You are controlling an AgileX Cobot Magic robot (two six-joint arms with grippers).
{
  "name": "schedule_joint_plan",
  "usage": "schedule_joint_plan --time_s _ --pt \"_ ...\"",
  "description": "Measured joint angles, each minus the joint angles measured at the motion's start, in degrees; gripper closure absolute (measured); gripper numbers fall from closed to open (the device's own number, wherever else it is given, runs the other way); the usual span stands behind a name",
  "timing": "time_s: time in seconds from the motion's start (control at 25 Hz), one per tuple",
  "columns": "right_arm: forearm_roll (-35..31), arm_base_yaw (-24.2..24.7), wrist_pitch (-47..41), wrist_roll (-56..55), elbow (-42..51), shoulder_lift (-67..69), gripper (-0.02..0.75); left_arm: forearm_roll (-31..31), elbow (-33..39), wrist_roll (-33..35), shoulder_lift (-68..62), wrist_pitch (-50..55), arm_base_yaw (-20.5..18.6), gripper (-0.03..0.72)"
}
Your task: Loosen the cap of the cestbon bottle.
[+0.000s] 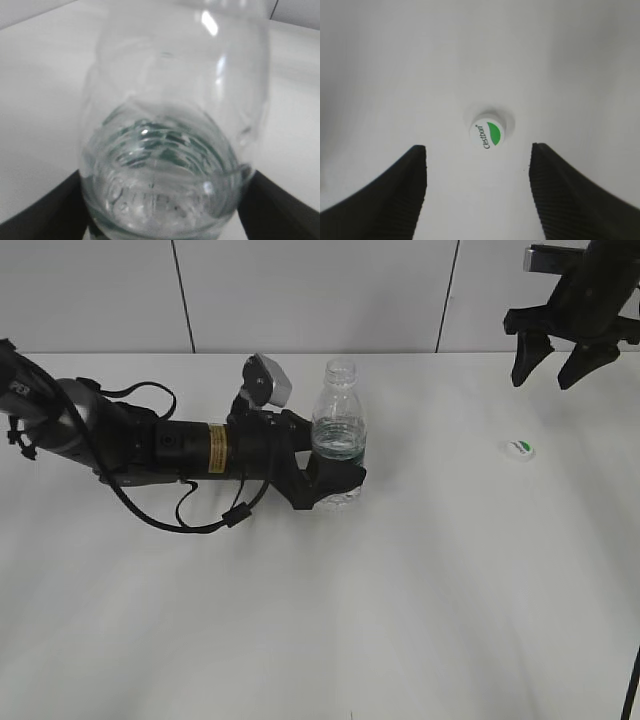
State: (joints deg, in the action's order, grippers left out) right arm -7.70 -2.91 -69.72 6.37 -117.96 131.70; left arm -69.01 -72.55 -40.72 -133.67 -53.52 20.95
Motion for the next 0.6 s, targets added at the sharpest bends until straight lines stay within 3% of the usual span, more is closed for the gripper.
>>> schedule_joint_plan --time_s 0.24,0.6 --pt "0.19 0.0 -0.06 -0.05 0.0 0.0 0.248 0.0 1.79 -1.2 4.79 -0.54 -0.13 0.155" --pt "0.53 0.0 -0.06 -0.54 0.0 -0.99 0.248 -1.81 1.83 -10.65 11.52 3.91 -0.17 0.155"
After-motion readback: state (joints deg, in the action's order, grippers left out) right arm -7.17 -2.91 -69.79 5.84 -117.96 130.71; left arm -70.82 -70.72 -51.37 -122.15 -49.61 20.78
